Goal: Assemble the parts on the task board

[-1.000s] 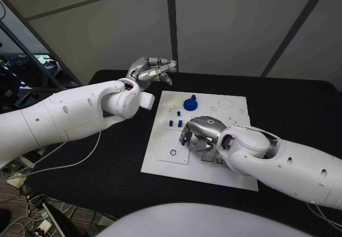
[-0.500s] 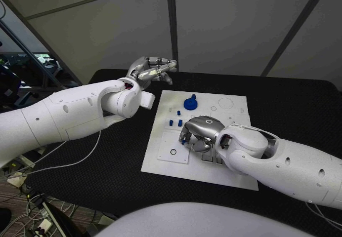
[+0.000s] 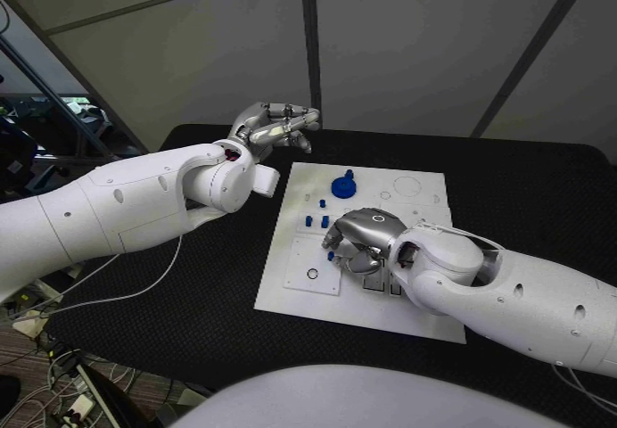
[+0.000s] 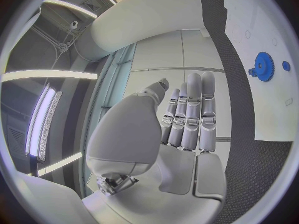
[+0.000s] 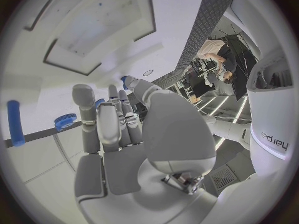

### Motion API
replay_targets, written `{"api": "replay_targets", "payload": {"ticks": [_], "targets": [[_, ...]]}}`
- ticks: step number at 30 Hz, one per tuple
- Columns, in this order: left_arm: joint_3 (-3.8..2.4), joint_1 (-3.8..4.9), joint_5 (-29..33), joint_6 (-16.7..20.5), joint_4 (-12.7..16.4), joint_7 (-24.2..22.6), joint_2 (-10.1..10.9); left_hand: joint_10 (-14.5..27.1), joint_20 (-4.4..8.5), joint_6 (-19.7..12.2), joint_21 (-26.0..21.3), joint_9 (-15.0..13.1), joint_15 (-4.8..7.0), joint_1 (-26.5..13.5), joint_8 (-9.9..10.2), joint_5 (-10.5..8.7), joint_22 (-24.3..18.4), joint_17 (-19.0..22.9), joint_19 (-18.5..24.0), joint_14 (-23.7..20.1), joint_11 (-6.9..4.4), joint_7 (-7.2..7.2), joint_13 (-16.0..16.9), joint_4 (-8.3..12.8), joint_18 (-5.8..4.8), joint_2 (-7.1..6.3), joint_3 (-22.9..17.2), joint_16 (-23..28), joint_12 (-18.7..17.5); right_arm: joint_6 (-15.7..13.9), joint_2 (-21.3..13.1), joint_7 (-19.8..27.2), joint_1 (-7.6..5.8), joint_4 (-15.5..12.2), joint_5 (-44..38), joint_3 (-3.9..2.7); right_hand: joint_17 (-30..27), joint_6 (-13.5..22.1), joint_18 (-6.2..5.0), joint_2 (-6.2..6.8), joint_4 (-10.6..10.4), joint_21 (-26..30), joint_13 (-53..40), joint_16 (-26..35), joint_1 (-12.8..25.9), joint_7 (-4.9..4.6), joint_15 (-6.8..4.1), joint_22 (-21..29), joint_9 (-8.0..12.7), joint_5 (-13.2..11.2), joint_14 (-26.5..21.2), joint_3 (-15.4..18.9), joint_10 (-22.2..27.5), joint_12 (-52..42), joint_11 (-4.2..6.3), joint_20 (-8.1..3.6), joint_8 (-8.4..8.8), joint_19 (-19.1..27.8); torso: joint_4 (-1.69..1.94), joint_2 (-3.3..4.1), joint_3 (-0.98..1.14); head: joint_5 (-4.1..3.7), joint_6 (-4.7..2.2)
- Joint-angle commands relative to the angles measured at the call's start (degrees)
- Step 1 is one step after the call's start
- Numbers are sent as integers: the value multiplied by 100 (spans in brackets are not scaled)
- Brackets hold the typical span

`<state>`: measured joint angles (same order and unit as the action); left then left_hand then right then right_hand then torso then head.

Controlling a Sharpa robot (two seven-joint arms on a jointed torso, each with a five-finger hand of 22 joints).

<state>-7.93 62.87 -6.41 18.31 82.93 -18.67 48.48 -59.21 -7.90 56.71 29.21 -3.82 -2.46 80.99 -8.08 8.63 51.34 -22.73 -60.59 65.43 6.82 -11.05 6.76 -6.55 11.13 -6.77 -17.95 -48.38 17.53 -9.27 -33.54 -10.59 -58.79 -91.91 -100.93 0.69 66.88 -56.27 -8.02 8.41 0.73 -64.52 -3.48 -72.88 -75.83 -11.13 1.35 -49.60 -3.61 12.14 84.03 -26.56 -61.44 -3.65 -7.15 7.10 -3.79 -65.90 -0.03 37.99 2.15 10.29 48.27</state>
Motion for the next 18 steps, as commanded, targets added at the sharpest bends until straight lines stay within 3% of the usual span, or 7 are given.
{"api": "replay_targets", "payload": {"ticks": [1, 8, 15, 18], "targets": [[-2, 11, 16, -138, -6, 48, -6, 45, -31, -32, -13, -7, 1, 16, -13, 4, -8, 8, -6, -44, 15, 3, -6, 18, -69, 22, 22, 35, 27, -358, -25, -55, 1, -27, -35, 1, -9, 96, -22, 80, 8, 46, -14, -8, -3, 21, 52, 31, -4, -13, 199, 67, 107, -26, -3, 57, 33, 12, 4, -2, 6, 5, -8], [6, 11, 6, -151, -34, 111, -6, 47, -32, -33, -15, -7, 1, 18, -14, 4, -9, 9, -7, -44, 15, 3, -7, 18, -70, 25, 22, 35, 27, -760, -171, 120, 13, -174, 159, -1, 55, 72, -16, 43, -23, 18, -23, -80, 2, 19, 52, -7, -21, 27, 212, 108, 131, -77, -1, 63, 4, -24, -6, -6, 10, 11, -25], [32, 9, -44, -178, -47, 136, 7, 49, -32, -33, -18, -8, 2, 25, -15, 4, -11, 12, -8, -44, 15, 2, -8, 21, -70, 29, 22, 37, 29, -1065, -656, 186, 13, -626, 329, -11, 43, -60, -14, 4, -44, 0, -34, -102, -22, 28, 45, -26, -43, 90, 208, 140, 85, -170, 13, 61, -41, -47, -4, -14, 2, -32, -72], [40, 9, -66, -187, -50, 137, 15, 49, -32, -31, -20, -8, 2, 34, -18, 5, -13, 14, -9, -44, 15, 1, -8, 25, -70, 34, 21, 38, 32, -1070, -916, 130, 3, -800, 457, -101, 49, -82, -13, 0, -50, -6, -35, -112, -26, 32, 42, -33, -45, 103, 208, 143, 67, -193, 18, 59, -44, -52, -17, -11, -1, -65, -118]]}}
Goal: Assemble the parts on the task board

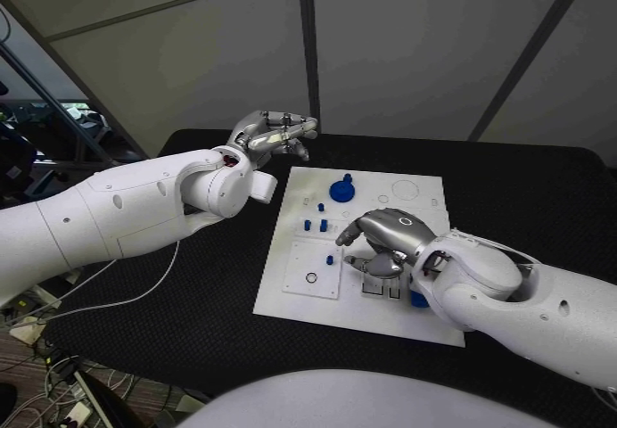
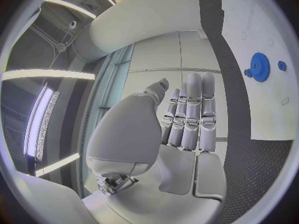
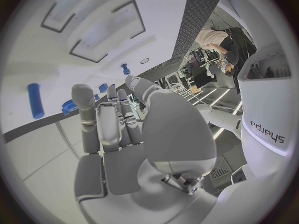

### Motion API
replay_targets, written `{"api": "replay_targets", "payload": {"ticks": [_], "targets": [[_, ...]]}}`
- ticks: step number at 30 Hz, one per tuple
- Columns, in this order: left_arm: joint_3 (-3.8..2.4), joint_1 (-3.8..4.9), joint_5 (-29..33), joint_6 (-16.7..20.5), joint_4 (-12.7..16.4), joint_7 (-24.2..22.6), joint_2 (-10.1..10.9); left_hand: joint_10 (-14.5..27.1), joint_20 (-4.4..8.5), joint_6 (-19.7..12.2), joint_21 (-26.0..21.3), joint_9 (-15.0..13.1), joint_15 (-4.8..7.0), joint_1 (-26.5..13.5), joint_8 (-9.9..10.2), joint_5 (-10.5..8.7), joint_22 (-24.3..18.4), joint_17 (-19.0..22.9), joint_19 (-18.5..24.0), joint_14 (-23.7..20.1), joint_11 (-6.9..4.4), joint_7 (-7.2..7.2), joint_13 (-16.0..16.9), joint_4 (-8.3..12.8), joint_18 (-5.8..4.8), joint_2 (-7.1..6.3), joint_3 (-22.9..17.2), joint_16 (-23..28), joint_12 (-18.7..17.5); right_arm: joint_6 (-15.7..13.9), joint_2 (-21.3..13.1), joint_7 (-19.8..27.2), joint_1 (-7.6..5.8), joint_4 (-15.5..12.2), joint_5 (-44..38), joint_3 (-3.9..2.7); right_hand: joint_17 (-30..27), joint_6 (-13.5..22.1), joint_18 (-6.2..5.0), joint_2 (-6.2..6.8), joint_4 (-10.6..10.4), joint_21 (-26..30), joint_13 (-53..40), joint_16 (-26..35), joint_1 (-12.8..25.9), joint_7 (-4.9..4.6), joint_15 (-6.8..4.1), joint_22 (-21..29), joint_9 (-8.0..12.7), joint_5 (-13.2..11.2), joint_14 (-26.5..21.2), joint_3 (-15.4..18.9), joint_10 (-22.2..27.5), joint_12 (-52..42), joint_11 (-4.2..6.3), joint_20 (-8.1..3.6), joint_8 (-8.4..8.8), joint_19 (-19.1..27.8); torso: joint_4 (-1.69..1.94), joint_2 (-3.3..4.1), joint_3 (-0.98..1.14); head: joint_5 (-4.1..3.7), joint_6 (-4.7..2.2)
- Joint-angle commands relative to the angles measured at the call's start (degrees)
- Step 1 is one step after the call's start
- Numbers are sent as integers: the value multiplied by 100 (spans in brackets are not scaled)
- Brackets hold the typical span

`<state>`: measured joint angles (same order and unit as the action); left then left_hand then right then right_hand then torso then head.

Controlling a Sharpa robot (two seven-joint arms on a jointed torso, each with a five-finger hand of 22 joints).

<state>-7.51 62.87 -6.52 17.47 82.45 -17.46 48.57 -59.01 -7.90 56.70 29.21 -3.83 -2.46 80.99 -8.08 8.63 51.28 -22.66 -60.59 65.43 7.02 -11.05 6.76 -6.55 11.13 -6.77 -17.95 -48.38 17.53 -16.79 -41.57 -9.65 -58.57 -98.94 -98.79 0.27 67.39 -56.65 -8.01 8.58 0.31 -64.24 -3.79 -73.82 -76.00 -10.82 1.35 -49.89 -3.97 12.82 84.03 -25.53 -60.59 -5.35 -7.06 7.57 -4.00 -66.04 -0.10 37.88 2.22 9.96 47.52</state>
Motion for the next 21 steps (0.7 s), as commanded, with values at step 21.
{"api": "replay_targets", "payload": {"ticks": [21], "targets": [[63, 9, -79, -141, -44, 8, -44, 23, -32, -25, -26, -10, 3, 47, -25, 4, -12, 13, -12, -44, -7, 3, -9, 30, -69, 43, 21, 40, 40, 776, -669, -477, -241, 261, 267, -462, -335, 293, -90, 54, -223, 371, -9, 123, -214, 215, 26, 493, 10, -114, 109, 883, 618, -221, 32, -1, 26, 225, 5, 15, -10, -307, -208]]}}
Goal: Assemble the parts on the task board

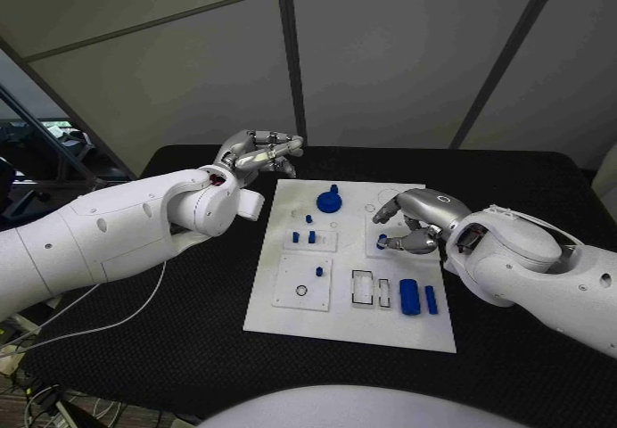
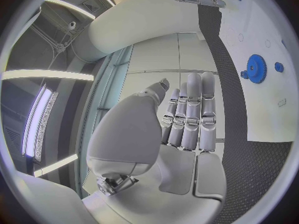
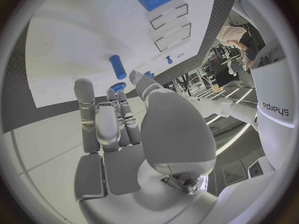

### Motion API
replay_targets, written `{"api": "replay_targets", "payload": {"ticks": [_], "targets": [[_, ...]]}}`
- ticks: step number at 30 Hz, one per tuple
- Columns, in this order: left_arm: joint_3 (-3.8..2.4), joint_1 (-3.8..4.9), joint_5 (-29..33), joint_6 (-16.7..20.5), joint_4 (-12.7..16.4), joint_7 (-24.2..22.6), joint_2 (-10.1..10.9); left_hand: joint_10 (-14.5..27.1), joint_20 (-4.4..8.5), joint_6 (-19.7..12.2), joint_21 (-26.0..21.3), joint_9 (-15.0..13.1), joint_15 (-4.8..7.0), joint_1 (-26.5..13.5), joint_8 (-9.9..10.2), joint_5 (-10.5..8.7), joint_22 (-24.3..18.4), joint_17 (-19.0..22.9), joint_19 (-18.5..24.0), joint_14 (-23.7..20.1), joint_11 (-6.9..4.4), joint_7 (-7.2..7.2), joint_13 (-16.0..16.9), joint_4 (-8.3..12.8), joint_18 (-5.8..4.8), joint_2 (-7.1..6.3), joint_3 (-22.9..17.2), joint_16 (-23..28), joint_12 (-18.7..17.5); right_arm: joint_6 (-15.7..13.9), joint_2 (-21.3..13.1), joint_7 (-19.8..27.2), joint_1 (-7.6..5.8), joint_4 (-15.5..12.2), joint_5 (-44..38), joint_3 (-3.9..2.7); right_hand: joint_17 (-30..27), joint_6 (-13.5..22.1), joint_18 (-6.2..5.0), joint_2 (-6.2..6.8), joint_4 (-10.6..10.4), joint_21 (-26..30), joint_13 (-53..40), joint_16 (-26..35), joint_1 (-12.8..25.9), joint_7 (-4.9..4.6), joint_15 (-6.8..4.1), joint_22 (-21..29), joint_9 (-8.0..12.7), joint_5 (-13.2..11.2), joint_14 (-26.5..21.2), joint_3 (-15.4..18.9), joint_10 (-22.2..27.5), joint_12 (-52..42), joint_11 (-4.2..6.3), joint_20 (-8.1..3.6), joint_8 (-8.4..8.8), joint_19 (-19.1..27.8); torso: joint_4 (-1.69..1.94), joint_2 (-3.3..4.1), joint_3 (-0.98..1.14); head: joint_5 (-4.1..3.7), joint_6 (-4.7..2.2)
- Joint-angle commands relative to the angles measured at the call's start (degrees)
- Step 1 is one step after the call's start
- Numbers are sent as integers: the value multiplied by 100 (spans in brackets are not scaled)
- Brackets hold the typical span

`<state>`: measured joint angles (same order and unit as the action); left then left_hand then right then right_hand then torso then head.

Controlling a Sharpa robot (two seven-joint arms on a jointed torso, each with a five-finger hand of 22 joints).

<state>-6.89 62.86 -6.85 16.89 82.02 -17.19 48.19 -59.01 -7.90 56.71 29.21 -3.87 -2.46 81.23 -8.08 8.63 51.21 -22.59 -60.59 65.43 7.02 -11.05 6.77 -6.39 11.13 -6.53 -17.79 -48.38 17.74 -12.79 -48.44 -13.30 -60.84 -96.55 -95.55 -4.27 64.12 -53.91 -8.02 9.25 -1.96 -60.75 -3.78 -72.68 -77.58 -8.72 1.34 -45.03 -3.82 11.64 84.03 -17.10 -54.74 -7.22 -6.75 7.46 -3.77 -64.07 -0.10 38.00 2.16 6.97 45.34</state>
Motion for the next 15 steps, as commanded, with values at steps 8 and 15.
{"api": "replay_targets", "payload": {"ticks": [8, 15], "targets": [[4, 10, -46, -85, 3, -18, -1, 24, -32, -25, -26, -5, 3, 23, -26, 4, -5, 5, -12, -44, -7, 2, -10, 14, -70, 18, 4, 40, 19, 698, 110, -140, -15, 111, -112, -1, -9, -74, -75, -123, -23, -27, -27, -19, -194, -4, 2, -66, -16, 40, 124, 93, -54, -237, 34, -7, -19, -61, 6, 2, 0, 15, 46], [4, 10, -46, -82, 8, -17, 13, 24, -32, -25, -26, -5, 3, 23, -26, 4, -5, 5, -12, -44, -7, 2, -10, 14, -70, 18, 4, 40, 19, 873, 157, -192, -14, 165, -148, 11, 186, -321, -5, -306, -30, -313, -16, -198, -333, 1, -87, -446, -32, 86, 187, -159, -555, -530, 136, -84, -70, -321, 1, -2, 0, 30, 61]]}}
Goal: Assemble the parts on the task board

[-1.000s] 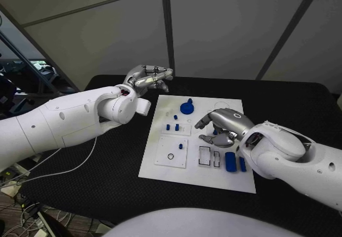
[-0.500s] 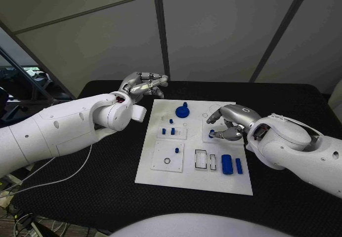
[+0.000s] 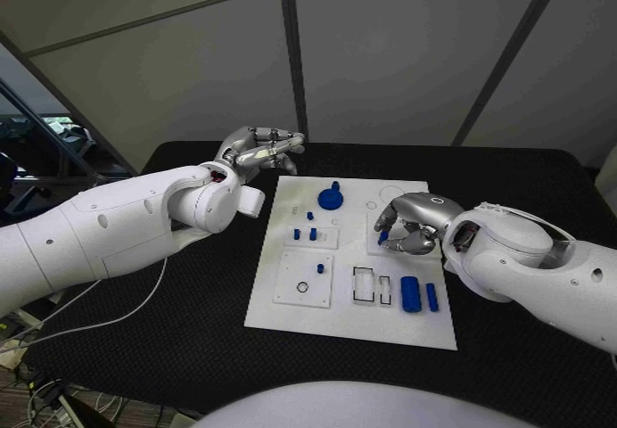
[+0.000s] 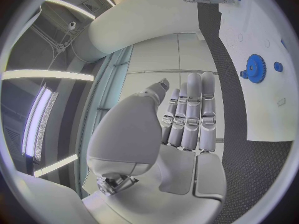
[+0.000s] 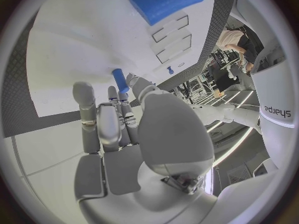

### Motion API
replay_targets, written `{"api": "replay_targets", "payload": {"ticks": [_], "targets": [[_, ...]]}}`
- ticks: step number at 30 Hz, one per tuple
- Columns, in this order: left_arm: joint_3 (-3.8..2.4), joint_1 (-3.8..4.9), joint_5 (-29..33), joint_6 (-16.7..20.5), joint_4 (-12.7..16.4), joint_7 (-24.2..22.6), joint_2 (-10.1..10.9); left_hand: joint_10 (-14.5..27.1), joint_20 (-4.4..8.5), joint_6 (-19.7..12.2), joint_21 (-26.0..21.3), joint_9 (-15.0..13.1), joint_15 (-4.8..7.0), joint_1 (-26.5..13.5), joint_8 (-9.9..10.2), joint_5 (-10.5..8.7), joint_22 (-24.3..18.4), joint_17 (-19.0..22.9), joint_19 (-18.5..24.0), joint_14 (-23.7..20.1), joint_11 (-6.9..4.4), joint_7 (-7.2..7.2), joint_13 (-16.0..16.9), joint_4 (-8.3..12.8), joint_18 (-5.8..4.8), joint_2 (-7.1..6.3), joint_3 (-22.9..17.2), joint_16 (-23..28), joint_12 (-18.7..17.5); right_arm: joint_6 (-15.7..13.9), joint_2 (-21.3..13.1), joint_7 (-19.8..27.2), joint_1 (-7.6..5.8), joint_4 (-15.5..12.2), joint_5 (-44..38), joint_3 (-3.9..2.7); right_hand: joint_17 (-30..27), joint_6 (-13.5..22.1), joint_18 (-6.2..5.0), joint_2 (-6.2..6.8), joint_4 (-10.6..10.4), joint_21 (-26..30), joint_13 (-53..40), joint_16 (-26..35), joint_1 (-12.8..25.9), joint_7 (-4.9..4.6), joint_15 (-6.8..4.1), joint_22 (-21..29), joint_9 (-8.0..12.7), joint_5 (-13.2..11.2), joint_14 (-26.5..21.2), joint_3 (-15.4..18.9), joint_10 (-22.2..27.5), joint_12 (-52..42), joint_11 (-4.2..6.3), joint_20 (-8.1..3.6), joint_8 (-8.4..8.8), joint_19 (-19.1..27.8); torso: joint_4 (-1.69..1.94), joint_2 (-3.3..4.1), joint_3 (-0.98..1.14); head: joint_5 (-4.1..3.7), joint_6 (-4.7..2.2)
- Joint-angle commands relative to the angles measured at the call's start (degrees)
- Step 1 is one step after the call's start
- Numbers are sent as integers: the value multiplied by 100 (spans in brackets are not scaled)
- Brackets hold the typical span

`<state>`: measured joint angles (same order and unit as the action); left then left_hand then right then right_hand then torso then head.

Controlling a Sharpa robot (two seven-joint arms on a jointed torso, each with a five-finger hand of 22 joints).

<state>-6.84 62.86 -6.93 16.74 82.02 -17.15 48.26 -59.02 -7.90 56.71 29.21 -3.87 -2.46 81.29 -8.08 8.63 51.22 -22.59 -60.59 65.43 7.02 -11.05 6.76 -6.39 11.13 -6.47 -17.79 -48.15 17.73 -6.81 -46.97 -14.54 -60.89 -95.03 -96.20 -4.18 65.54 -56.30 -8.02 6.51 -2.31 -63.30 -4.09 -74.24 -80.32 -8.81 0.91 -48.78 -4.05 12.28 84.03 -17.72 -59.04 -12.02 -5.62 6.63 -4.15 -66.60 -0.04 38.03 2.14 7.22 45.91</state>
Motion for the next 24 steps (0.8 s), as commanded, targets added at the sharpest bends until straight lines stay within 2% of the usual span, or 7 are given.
{"api": "replay_targets", "payload": {"ticks": [1, 9, 13, 20, 24], "targets": [[0, 10, -38, -66, 8, -20, 7, 24, -32, -25, -26, -6, 3, 17, -26, 4, -5, 6, -12, -44, -6, 3, -8, 14, -70, 12, 5, 17, 19, 278, 13, -70, -9, 16, -85, 3, 72, -149, 4, -58, 11, -96, 18, -67, -83, 10, -55, -120, -16, 19, 196, -158, -207, -73, 33, -11, -54, -96, -7, -4, 2, 7, 5], [0, 10, -38, -67, 5, -19, 5, 24, -32, -25, -26, -6, 3, 17, -26, 4, -5, 6, -12, -44, -6, 3, -8, 14, -70, 12, 5, 17, 19, 285, 41, -49, -8, 24, -116, 6, 128, -505, 24, -129, 73, -222, 4, -140, -172, 32, -123, -268, -47, 77, 210, -476, -706, -159, 124, -76, -162, -152, -8, -6, 5, 11, 19], [0, 10, -38, -67, 4, -19, 5, 24, -32, -25, -26, -6, 3, 17, -26, 4, -5, 6, -12, -44, -6, 3, -8, 14, -70, 12, 5, 17, 19, 196, 53, -29, -8, 27, -139, 7, 141, -667, 30, -149, 114, -264, -19, -158, -194, 67, -158, -317, -67, 61, 212, -567, -886, -179, 170, -105, -226, -165, -7, -7, 3, 15, 22], [0, 10, -38, -70, 4, -23, 6, 21, -32, -22, -33, -7, 4, 28, -32, 4, -10, 12, -16, -43, -8, 3, -9, 18, -70, 21, 7, 19, 28, -491, 56, 48, -6, -2, -211, 7, 213, -812, 46, -195, 173, -343, -49, -222, -194, 105, -196, -408, -80, -6, 228, -729, -1058, -152, 215, -150, -273, -188, -12, -6, 4, 14, 44], [0, 10, -38, -72, 1, -22, 8, 21, -32, -22, -33, -7, 4, 28, -32, 4, -10, 12, -16, -43, -8, 3, -9, 18, -70, 21, 7, 19, 28, -722, 22, 17, -5, -39, -222, 7, 215, -853, 49, -192, 150, -361, -61, -232, -125, 122, -205, -430, -85, -52, 229, -757, -1109, -134, 230, -157, -286, -190, -9, -10, 6, 12, 43]]}}
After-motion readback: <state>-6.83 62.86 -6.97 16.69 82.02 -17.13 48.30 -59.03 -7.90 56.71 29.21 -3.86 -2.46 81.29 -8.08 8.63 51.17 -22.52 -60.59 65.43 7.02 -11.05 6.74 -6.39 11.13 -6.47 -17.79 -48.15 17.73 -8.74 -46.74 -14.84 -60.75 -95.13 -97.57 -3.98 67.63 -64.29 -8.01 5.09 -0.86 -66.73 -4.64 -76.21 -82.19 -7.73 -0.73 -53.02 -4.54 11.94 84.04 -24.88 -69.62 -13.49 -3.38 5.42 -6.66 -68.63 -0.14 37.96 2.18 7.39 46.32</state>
